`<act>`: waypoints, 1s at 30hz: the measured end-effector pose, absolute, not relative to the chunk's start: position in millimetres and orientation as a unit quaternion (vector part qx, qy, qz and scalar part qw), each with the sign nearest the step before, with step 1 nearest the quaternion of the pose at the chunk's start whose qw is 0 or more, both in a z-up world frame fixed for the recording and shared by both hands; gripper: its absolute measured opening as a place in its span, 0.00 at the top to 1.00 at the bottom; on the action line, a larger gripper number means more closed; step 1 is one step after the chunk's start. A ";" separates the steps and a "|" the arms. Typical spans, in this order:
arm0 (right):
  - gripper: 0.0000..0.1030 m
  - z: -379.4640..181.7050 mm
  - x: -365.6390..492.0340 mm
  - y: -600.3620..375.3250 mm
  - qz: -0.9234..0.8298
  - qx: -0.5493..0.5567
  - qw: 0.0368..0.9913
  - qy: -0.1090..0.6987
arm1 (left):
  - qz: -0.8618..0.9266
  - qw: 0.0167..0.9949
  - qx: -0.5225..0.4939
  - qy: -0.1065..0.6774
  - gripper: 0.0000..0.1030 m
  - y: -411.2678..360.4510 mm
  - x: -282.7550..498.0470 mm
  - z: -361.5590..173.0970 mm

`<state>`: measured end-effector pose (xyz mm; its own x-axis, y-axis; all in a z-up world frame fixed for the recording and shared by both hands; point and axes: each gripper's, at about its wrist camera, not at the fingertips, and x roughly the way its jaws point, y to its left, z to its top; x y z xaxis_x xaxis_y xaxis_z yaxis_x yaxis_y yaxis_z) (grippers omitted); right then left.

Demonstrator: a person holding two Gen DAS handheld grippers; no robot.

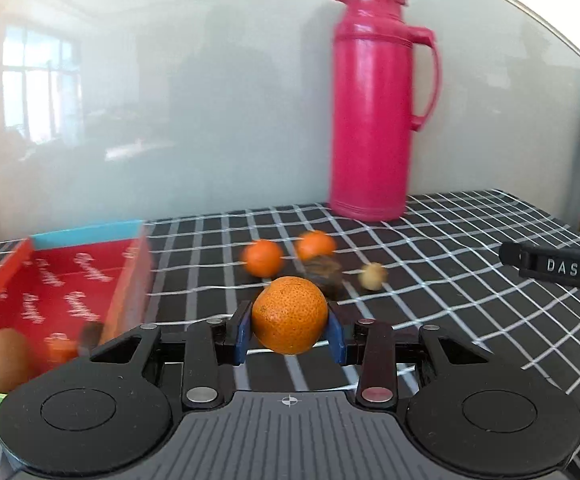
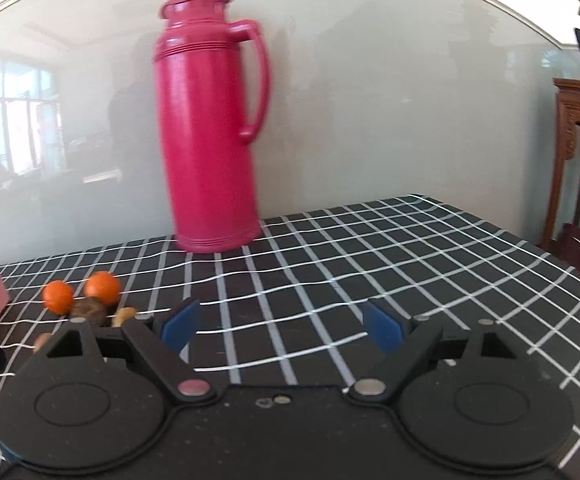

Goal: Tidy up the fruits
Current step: 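Carry the mandarin into the box and open the left tool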

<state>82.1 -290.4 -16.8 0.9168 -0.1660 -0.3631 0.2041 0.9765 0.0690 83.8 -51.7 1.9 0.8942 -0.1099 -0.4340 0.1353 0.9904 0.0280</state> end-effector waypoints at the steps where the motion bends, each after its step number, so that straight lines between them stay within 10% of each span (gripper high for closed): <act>1: 0.15 -16.4 84.0 -285.0 -0.090 0.050 0.978 0.181 | -0.055 0.974 0.027 0.219 0.62 -44.0 82.7 3.2; 21: 0.15 -13.7 98.9 -211.6 -0.033 0.027 0.982 0.183 | 0.077 0.968 0.025 0.237 0.62 78.2 74.6 -4.6; 25: 0.15 -13.7 98.7 -211.4 -0.035 0.031 0.982 0.184 | 0.083 0.972 0.025 0.219 0.32 78.8 71.8 -1.1; 30: 0.15 -15.1 96.0 -214.2 -0.038 0.026 0.982 0.185 | 0.078 0.974 0.032 0.209 0.26 71.1 70.3 0.3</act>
<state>96.0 -214.2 -15.1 0.9283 -0.0649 -0.3660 0.0840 0.9958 0.0365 70.3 71.1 0.3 0.9007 0.1653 -0.4017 -0.1383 0.9858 0.0957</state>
